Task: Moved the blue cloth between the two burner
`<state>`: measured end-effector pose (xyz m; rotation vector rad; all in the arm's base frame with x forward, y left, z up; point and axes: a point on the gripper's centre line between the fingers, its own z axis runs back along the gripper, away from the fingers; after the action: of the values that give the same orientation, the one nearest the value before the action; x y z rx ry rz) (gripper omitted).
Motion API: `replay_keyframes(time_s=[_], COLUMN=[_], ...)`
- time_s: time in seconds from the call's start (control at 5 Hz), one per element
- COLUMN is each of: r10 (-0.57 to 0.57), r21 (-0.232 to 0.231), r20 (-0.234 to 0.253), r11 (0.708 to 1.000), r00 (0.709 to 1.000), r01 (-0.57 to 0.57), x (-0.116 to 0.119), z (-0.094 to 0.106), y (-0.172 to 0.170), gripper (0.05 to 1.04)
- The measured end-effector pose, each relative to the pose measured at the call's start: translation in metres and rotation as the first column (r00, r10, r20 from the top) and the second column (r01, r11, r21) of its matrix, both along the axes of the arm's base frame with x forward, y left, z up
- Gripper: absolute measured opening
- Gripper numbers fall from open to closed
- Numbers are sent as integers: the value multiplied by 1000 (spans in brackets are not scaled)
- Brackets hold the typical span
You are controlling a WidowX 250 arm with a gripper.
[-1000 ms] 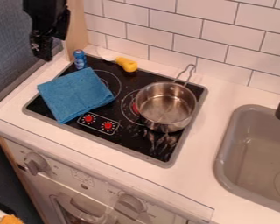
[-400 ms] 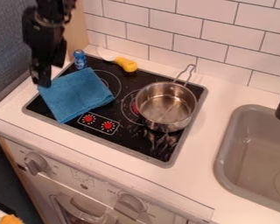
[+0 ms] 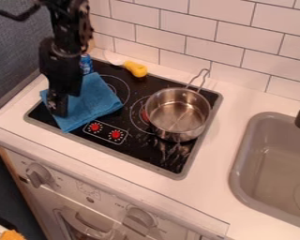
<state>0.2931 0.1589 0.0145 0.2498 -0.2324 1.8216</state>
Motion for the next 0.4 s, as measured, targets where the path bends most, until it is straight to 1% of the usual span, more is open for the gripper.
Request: replay_keyframes(time_s=[0.4], r10=[-7], r21=[-8], r20=[-4], r11=[1000], r00=[1000], r01=[7], x=[6], z=[-6], y=[-9], gripper=[997])
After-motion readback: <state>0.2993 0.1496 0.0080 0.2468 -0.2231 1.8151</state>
